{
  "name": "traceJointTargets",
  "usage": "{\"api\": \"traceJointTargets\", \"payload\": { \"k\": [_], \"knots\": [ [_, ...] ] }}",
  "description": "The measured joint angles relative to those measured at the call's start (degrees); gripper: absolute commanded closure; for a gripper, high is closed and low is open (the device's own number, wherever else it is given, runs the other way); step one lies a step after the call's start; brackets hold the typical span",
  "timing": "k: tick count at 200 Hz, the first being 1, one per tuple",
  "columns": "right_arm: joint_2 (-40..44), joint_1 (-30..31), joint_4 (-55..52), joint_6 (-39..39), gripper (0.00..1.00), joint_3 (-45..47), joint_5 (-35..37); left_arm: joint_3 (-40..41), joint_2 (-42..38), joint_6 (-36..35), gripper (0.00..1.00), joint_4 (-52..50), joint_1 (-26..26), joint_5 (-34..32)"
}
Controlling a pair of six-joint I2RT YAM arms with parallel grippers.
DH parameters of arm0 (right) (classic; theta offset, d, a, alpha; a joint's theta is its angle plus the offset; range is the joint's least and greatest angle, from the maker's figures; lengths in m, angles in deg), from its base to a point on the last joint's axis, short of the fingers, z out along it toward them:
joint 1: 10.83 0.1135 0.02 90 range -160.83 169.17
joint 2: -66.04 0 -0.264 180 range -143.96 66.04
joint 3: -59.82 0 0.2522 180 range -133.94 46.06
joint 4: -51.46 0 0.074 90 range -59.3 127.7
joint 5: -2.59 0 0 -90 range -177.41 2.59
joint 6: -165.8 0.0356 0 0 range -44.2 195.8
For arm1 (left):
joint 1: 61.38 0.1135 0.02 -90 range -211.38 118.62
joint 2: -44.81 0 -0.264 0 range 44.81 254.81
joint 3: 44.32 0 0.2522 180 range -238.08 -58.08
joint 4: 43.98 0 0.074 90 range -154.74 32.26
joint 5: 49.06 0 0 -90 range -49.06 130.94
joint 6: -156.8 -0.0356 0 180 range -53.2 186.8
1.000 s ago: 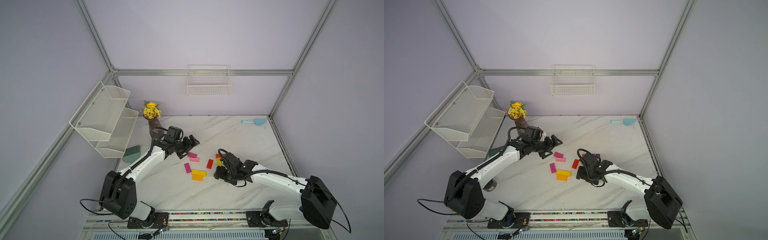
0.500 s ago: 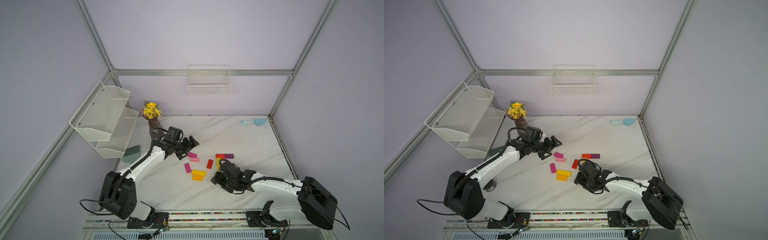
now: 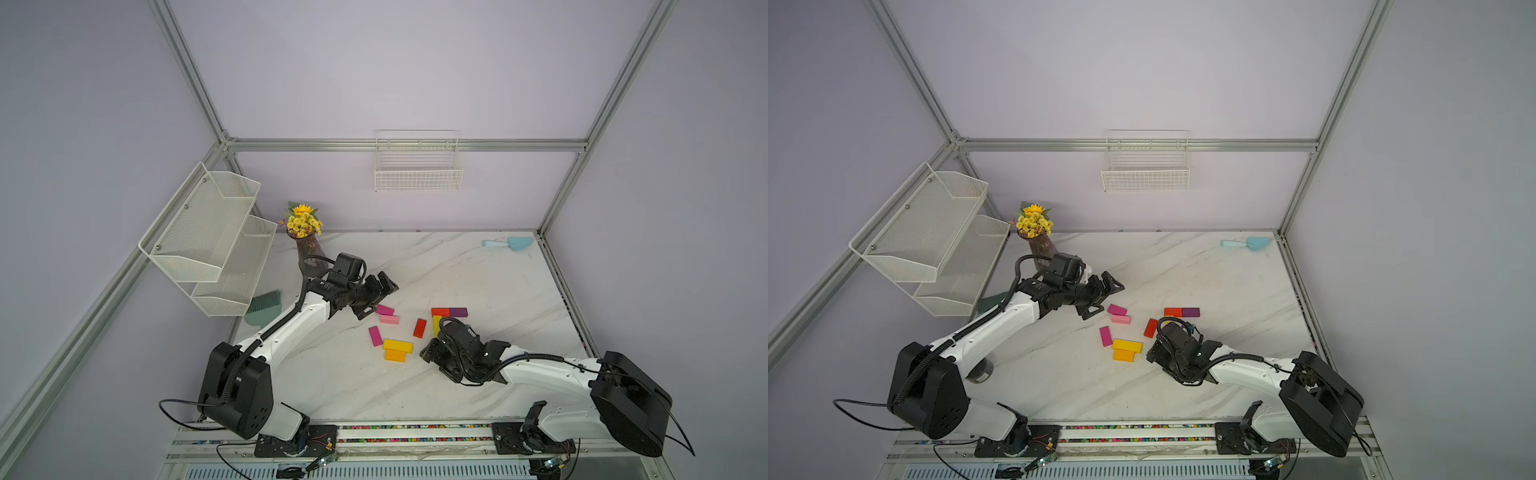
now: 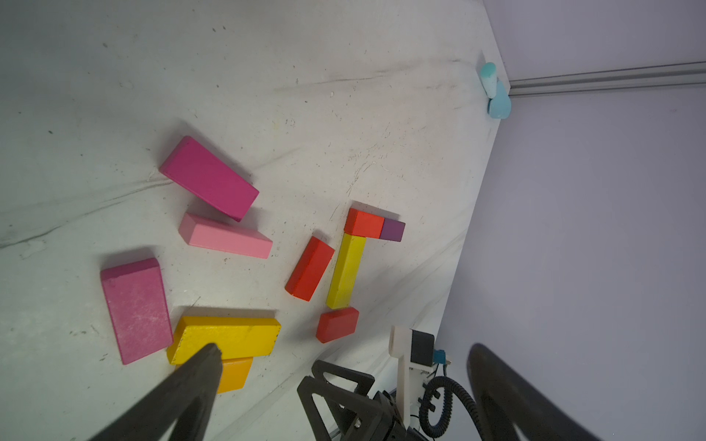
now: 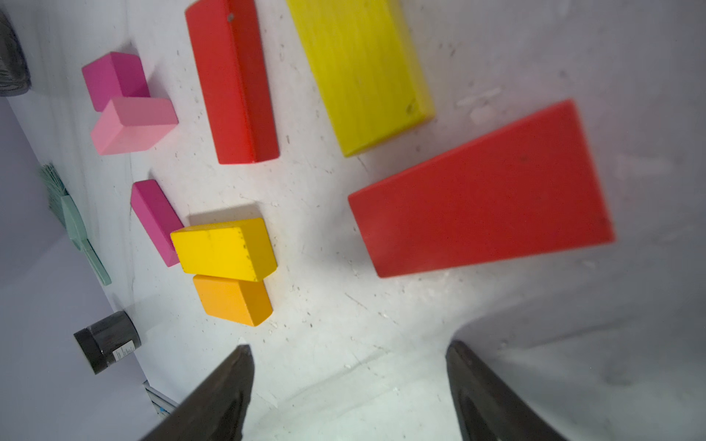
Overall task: Assemble the letter c with building blocks
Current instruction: Assemble the building block at the center of the board.
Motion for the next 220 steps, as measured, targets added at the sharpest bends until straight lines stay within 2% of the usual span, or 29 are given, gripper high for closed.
{"api": "traceJointTargets", "payload": {
  "k": [125, 220],
  "knots": [
    [-2.45, -5.49, 0.42, -1.27, 0.18, -1.95, -0.7, 0.0, 0.42, 0.02, 0.0, 0.96, 0.0, 0.04],
    [-2.99, -6.82, 0.66, -1.81, 0.18, -2.29, -1.81, 0.0, 0.63, 0.02, 0.0, 1.4, 0.0, 0.11]
  ]
}}
